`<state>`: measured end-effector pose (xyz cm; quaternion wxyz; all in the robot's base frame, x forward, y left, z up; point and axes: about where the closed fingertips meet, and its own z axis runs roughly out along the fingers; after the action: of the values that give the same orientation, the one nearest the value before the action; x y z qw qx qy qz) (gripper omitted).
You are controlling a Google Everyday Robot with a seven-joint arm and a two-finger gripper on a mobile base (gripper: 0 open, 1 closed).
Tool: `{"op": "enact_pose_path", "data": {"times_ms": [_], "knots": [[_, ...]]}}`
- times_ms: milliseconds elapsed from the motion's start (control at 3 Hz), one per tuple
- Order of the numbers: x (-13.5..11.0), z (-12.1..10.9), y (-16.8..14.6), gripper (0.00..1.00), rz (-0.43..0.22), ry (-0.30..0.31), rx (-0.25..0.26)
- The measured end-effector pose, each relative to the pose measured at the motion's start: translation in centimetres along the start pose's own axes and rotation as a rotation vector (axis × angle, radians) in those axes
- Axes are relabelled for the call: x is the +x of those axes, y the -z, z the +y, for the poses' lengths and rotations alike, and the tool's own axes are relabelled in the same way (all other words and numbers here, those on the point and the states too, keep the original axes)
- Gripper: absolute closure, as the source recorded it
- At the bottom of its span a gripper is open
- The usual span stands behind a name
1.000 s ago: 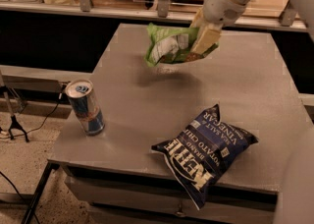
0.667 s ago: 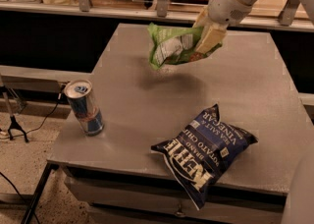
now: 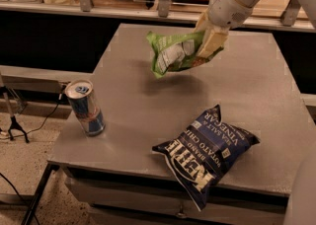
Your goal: Move green rice chip bag near blue chip bag
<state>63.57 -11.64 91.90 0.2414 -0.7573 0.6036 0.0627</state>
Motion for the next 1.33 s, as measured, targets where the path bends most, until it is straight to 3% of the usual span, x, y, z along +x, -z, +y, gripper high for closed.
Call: {"op": "enact_pose_path", "data": {"times_ms": [667,1000,1333], "knots": [[-2.0,5.9,0.3,1.0,-0.054,0.186,-0.034],[-3.0,7.8,-0.9,1.0,-0.102,0.272,-0.085],[-3.5,8.9,-1.6,0.84,-0.146,0.339,-0.127]]}}
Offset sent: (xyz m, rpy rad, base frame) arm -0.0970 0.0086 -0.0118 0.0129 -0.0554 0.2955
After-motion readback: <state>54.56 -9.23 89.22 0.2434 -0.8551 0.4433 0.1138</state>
